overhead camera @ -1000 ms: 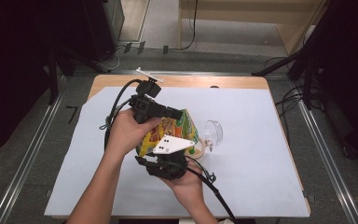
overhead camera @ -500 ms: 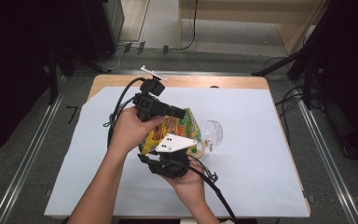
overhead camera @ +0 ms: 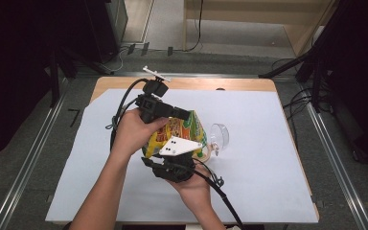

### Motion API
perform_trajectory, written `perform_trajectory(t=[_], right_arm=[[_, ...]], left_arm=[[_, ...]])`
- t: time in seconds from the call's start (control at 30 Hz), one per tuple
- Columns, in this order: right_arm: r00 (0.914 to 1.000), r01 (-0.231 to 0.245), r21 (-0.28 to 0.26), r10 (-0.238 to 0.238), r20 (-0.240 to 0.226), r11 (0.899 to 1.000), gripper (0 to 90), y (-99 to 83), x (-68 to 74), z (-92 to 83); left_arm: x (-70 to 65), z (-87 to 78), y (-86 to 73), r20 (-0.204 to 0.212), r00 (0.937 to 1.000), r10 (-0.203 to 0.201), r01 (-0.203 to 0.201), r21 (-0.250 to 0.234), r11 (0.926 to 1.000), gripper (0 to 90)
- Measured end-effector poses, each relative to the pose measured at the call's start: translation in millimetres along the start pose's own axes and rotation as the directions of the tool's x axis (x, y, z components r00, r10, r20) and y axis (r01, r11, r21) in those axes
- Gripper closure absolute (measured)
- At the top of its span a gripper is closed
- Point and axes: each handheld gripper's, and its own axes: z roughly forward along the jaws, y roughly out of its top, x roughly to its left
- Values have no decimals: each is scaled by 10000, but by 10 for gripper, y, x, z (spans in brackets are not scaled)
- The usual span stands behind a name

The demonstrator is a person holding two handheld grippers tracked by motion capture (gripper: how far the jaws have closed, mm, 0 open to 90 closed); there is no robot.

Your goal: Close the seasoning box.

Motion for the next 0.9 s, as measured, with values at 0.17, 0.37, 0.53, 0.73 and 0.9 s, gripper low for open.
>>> perform_trajectory(t=[0.17, 0.37, 0.53, 0.73, 0.9], right_arm=[[10000, 57, 51, -57, -46, 10000, 679, 24, 3, 8], [9999, 86, 115, -85, -66, 9999, 679, 37, 5, 18], [9999, 116, 233, -113, -109, 9997, 679, 44, 0, 14], [9998, 44, 354, -37, -196, 9994, 678, 47, 5, -7], [9997, 122, 367, -115, -201, 9993, 678, 50, 19, -12]], left_arm=[[19, -26, -1, 0, 9999, -123, 123, -52, 9999, 775], [33, -35, -4, -1, 9999, -133, 133, -61, 9999, 774], [36, -33, -5, -6, 9999, -154, 154, 15, 9999, 771], [47, -8, -5, 67, 9996, -284, 282, 149, 9995, 770], [49, -16, -9, 116, 9993, -361, 358, 219, 9991, 766]])
